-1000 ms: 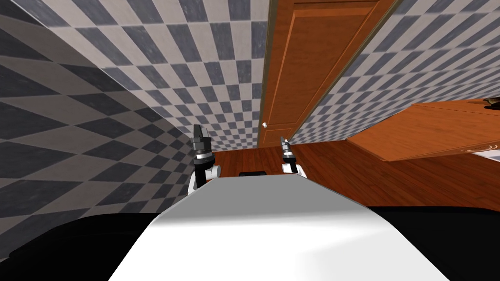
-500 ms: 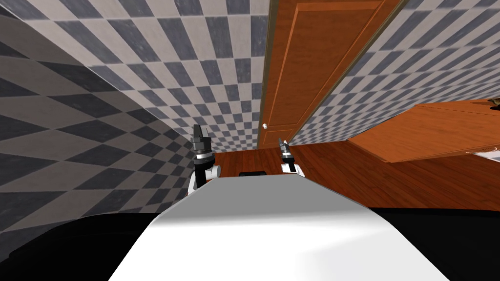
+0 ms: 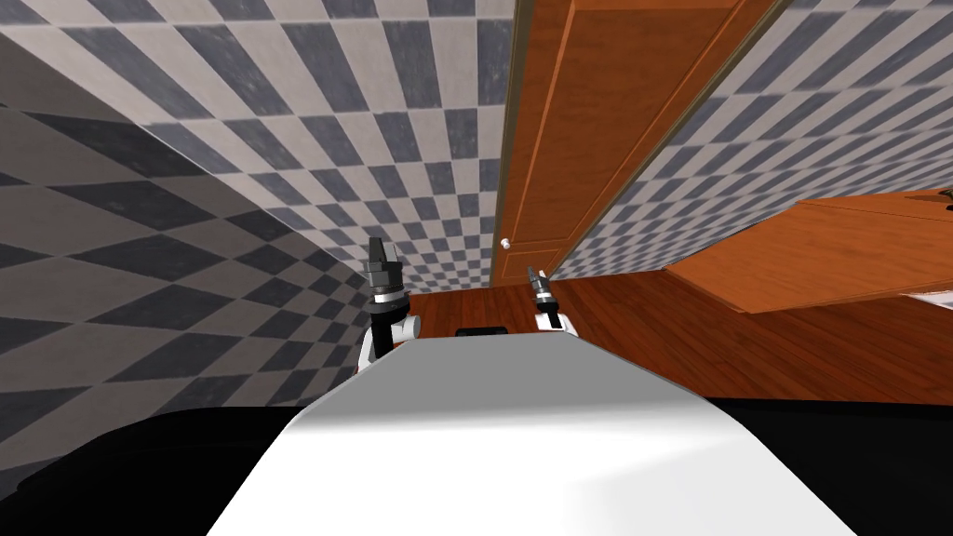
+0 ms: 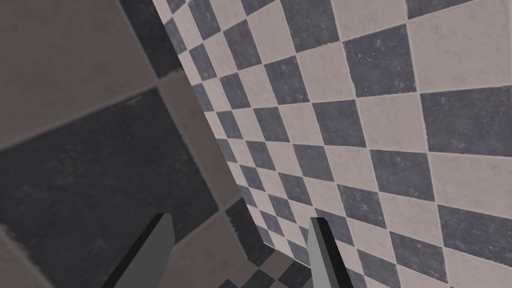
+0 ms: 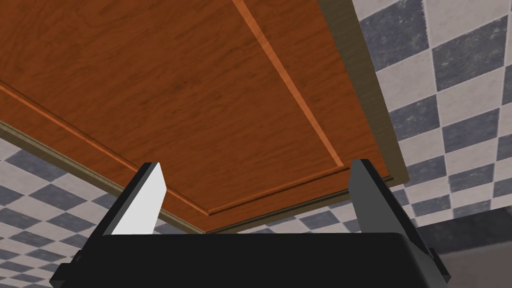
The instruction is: Pull the door open
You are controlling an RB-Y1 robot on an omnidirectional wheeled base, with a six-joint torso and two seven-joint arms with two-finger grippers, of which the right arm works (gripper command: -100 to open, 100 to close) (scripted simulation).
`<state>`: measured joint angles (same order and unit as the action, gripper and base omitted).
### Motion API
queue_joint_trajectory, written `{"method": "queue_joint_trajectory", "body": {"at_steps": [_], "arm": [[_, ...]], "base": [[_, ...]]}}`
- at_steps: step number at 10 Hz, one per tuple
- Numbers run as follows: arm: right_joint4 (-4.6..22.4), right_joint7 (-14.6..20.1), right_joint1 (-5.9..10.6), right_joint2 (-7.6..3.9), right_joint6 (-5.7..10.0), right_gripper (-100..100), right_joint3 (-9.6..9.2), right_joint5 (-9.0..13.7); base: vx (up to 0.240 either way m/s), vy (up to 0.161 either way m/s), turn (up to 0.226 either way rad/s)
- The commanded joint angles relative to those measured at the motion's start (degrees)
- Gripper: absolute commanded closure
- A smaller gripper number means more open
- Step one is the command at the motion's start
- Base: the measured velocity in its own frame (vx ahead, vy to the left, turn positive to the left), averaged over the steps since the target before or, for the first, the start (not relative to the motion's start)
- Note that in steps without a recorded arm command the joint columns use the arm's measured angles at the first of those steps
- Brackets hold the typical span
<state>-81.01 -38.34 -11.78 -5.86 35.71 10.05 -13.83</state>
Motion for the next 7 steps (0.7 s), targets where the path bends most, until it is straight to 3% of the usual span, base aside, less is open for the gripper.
{"method": "queue_joint_trajectory", "body": {"at_steps": [1,7], "arm": [[2.04,-1.87,0.69,0.1,0.73,-100,0.24,-0.78],[9.03,-7.98,3.07,0.35,2.99,-100,1.13,-3.49]], "base": [[0.106,-0.003,-0.012],[0.098,-0.003,-0.009]]}}
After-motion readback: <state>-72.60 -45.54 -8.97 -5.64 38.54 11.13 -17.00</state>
